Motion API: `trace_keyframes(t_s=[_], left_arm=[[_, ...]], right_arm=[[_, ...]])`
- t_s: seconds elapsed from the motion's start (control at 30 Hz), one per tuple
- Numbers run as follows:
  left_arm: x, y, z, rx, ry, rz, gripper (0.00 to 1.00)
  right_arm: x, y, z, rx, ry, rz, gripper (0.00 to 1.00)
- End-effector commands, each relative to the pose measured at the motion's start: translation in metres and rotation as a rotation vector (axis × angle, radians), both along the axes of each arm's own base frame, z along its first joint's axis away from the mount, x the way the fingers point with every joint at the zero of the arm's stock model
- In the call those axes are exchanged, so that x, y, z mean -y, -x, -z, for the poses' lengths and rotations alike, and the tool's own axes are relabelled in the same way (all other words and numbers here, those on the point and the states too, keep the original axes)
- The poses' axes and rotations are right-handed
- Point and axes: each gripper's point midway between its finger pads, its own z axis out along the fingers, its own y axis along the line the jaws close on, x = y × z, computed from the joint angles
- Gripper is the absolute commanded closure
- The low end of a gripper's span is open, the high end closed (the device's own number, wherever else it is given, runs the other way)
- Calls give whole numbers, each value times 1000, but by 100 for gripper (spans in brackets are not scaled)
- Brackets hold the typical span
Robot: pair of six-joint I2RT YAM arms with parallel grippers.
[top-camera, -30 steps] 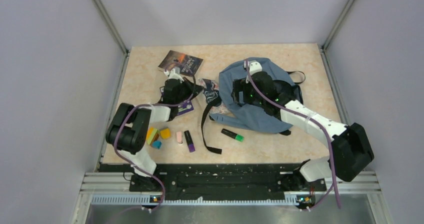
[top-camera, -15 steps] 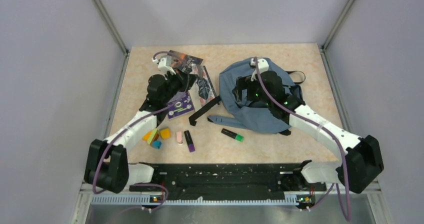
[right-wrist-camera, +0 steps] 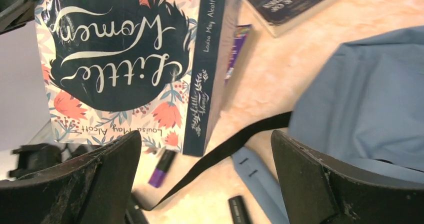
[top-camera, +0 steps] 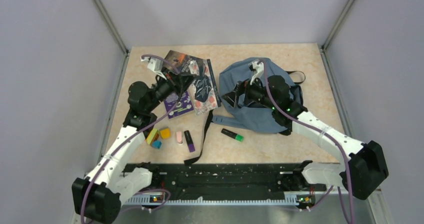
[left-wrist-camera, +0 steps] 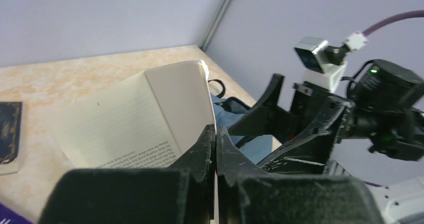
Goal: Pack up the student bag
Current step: Pick up the book from the center of the board.
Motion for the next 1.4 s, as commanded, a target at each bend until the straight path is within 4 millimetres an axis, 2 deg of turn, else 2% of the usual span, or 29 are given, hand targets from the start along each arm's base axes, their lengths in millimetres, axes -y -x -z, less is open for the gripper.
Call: trace_keyframes(t_s=[0.0, 0.27, 0.4, 0.7, 0.73, 0.87, 0.97, 1.1, 1.23, 1.3, 1.37], left_arm=[[3, 41, -80, 254, 85, 107, 100], [17, 66, -87, 281, 185, 267, 100], [20, 80, -97, 329, 186, 303, 100], [28, 105, -114, 407, 197, 374, 100], [28, 107, -116, 416, 199, 379, 100], [31, 113, -116, 427, 198, 402, 100], [31, 112, -111, 418, 201, 399, 100], [23, 96, -95, 394, 191, 283, 100], [10, 64, -69, 272, 119, 101, 100], [6, 52, -55, 219, 61, 42, 94], [4, 46, -44, 186, 26, 16, 83]], right_arm=[[-24, 23, -39, 80, -168, -177, 1], [-35, 50, -24, 35, -220, -322, 1], [-37, 53, -20, 27, -226, -340, 1], [-56, 73, -40, 58, -265, -483, 4], [-56, 74, -43, 66, -270, -487, 7], [-52, 76, -59, 109, -294, -477, 37], [-48, 76, -70, 140, -309, -458, 72], [-36, 73, -82, 185, -303, -380, 100], [-20, 76, -94, 249, -288, -318, 100], [-16, 81, -98, 267, -280, -319, 100], [-12, 86, -102, 280, -283, -326, 100]])
